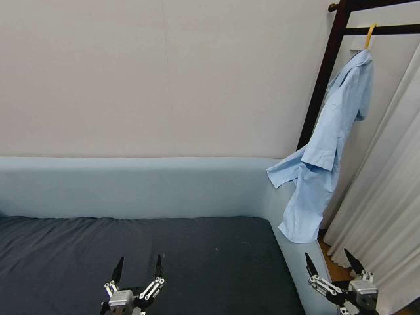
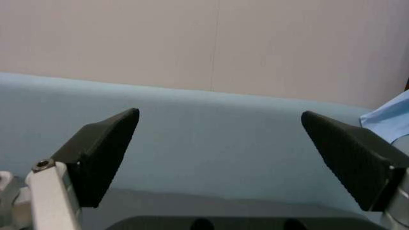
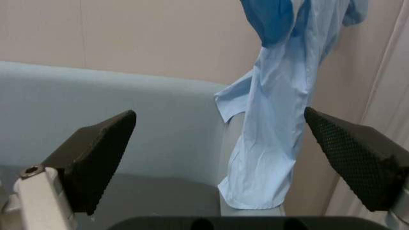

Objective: Pick up the clothes from the sofa and hang them on the clothes hanger.

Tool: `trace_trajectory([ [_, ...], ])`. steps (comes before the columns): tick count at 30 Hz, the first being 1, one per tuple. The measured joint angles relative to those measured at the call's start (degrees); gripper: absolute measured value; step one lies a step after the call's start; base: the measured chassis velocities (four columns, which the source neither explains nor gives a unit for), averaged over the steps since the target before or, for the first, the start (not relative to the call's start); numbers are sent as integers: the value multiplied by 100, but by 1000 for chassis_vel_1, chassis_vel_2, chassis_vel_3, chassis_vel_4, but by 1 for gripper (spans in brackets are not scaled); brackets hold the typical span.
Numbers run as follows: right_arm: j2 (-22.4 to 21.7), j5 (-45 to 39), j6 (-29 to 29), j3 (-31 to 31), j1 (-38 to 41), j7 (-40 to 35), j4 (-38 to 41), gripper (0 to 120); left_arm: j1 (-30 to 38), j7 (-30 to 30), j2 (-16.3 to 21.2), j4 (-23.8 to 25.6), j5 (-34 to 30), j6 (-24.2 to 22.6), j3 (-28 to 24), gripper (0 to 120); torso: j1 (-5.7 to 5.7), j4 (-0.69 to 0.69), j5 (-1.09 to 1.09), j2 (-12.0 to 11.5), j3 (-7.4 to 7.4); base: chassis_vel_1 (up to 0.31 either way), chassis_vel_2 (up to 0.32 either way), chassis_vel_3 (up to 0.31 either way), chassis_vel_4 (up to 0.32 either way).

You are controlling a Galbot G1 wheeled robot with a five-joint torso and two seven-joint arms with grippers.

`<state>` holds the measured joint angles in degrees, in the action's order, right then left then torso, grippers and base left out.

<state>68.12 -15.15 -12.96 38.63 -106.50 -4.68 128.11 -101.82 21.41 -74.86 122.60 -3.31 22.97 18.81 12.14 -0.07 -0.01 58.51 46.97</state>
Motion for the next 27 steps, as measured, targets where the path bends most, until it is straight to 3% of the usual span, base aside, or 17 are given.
trace_trajectory([
  [27, -1, -4, 5, 0, 0, 0, 0, 100, 0, 3, 0, 3, 0, -5, 0, 100, 0, 0, 0, 0, 0, 0, 0, 0, 0],
])
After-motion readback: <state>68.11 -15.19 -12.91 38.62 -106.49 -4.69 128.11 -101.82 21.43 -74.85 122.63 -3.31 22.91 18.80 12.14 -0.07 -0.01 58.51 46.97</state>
